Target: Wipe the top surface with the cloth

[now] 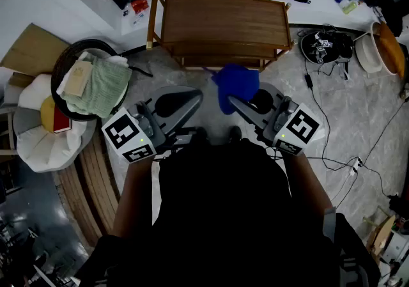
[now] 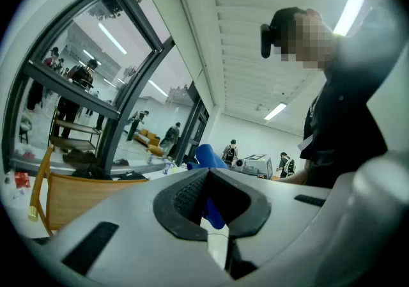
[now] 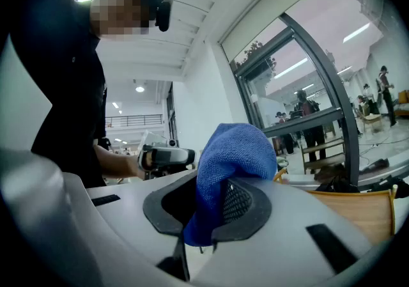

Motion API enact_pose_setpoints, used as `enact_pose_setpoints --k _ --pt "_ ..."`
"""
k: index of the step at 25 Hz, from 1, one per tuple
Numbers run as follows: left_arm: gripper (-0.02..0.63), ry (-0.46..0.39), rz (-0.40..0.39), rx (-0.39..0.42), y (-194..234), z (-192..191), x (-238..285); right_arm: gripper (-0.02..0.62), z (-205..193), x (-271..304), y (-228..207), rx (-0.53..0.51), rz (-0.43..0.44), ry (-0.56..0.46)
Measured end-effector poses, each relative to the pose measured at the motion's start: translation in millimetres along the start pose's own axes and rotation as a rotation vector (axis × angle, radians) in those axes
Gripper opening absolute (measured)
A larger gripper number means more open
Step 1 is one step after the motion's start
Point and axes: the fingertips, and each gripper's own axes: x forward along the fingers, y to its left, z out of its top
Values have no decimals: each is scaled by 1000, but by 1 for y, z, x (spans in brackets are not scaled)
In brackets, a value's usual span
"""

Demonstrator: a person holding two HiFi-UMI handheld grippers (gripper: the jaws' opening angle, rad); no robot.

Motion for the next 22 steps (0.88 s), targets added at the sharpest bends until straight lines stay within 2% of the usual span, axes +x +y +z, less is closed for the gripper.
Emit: enact_pose_setpoints --k 7,14,22 --pt "9 9 -6 21 2 1 0 61 2 2 -1 -13 -12 13" --pt "9 30 8 -2 11 -10 -4 61 -4 9 -9 -27 -86 34" --pt "9 37 37 -8 33 -9 -41 61 -6 47 -6 -20 -103 47"
